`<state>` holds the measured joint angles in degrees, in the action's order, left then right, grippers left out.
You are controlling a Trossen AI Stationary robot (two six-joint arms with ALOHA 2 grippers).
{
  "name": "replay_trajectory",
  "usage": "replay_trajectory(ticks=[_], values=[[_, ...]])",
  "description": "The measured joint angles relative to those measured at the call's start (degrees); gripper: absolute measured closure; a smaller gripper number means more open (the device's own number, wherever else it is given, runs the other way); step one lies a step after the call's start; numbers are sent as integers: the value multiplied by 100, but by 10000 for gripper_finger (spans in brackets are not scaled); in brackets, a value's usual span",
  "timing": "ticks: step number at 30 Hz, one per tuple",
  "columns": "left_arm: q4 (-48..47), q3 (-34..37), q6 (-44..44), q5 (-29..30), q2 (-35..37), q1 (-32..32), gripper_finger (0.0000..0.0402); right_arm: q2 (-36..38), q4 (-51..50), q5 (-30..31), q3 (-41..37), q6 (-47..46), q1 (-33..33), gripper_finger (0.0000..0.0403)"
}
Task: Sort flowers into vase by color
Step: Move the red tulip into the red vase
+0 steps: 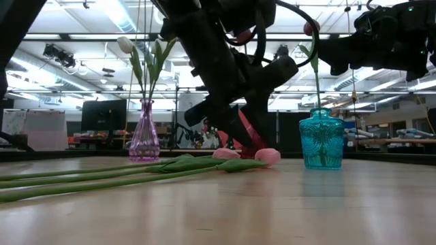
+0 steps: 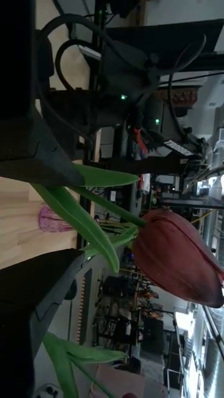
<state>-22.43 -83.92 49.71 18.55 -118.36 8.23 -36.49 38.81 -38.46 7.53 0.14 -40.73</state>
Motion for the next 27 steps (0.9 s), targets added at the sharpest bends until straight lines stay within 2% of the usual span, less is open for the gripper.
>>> replay_trajectory(ticks=[18,27], values=[[62,-7,-314,-112,-408,-35,236,0,5,-2,0,0,11,216],[40,-44,-351,-68,-377,-35,281,0,2,-9,0,0,11,216]])
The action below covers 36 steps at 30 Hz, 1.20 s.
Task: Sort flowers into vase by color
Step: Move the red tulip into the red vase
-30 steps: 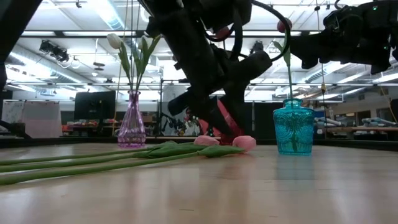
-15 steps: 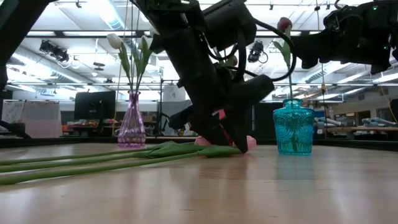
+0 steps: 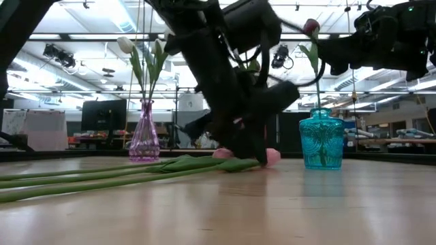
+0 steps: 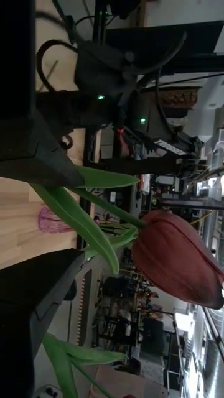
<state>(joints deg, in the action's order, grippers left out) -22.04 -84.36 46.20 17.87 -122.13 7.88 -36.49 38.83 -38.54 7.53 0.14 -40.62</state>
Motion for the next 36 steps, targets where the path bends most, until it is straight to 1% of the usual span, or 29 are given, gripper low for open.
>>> replay_trajectory(ticks=[2,5,8,9,12,13,17,22,25,27,29,31,34,36], values=[[-116,-190,-216,-3,41,-1,282,2,-3,-2,0,0,0,216],[-584,-637,-615,23,133,0,279,1,-31,-1,0,1,-4,216],[-1449,-1185,-960,316,121,0,275,2,-48,0,0,2,-35,216],[-1496,-1327,-1048,469,120,0,274,2,-69,0,0,2,-49,216],[-1183,-1634,-1369,982,122,0,274,2,-82,0,0,2,-94,216],[-919,-1690,-1527,1072,122,0,274,1,-91,-3,0,2,-112,216],[397,-1699,-2107,1160,99,-43,267,1,-135,-4,0,2,-140,216],[832,-1685,-2462,1515,79,-235,238,2,-131,-7,0,4,-146,216],[1283,-1685,-2652,1501,79,-344,214,2,-125,-4,0,11,-147,216],[1596,-1689,-2676,1367,1,-413,198,2,-125,-5,0,18,-146,216],[1643,-1679,-2680,1120,-55,-474,180,2,-125,-7,0,20,-146,216],[1781,-1676,-2683,1003,-139,-542,165,2,-125,-7,0,22,-149,216],[1911,-1676,-2808,999,-144,-606,151,2,-116,-5,0,41,-146,216],[2022,-1676,-2915,1078,-136,-618,150,2,-114,-7,0,48,-146,216]])
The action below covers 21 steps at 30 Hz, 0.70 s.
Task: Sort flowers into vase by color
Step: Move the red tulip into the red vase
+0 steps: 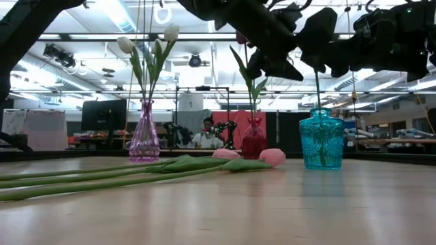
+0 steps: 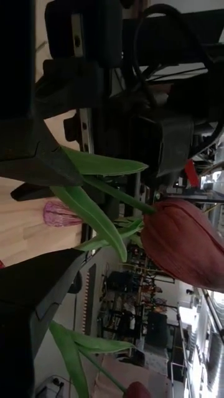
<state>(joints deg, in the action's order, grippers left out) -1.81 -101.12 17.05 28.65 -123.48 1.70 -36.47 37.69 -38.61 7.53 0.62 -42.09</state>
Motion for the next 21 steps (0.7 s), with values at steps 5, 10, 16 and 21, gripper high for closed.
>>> replay_trajectory(ticks=[5,10,16,21], values=[[353,0,-273,135,0,-27,180,0,-4,0,0,2,0,216],[346,-2,-336,164,0,-31,271,0,-35,-2,0,0,-7,216],[445,-2,-588,150,3,-23,385,0,-48,-4,0,0,-7,216],[788,-21,-795,104,59,-24,385,0,-48,-4,0,-2,-7,216]])
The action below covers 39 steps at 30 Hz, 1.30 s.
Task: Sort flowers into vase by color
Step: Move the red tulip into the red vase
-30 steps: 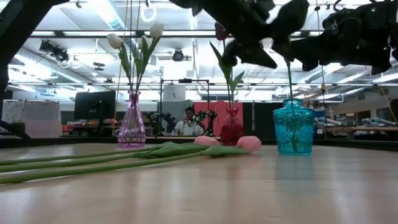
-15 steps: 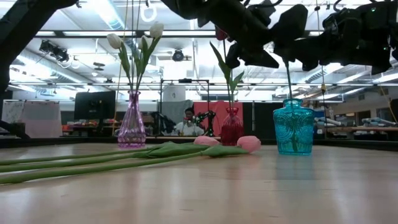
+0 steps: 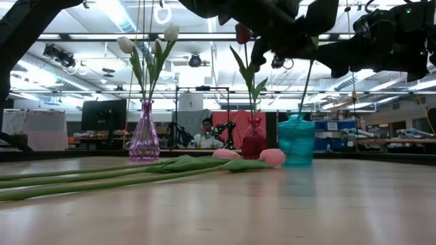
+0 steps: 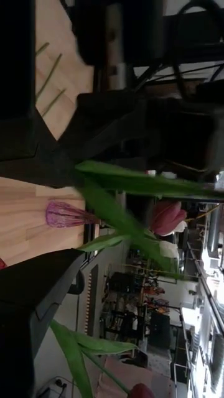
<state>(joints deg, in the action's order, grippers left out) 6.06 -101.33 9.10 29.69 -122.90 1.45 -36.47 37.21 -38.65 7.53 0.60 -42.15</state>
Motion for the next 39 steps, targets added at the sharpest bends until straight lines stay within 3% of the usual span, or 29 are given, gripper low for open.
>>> replay_trajectory(ticks=[8,15,26,39], values=[[-33,-120,-180,-208,91,0,385,2,-4,-9,0,-29,1,216],[-43,-146,-606,26,610,4,386,13,49,20,0,-44,-4,216],[116,-129,-1305,483,744,-4,386,11,81,20,0,-63,0,216],[1204,-128,-2851,1902,787,701,386,11,80,22,0,-54,0,216]])
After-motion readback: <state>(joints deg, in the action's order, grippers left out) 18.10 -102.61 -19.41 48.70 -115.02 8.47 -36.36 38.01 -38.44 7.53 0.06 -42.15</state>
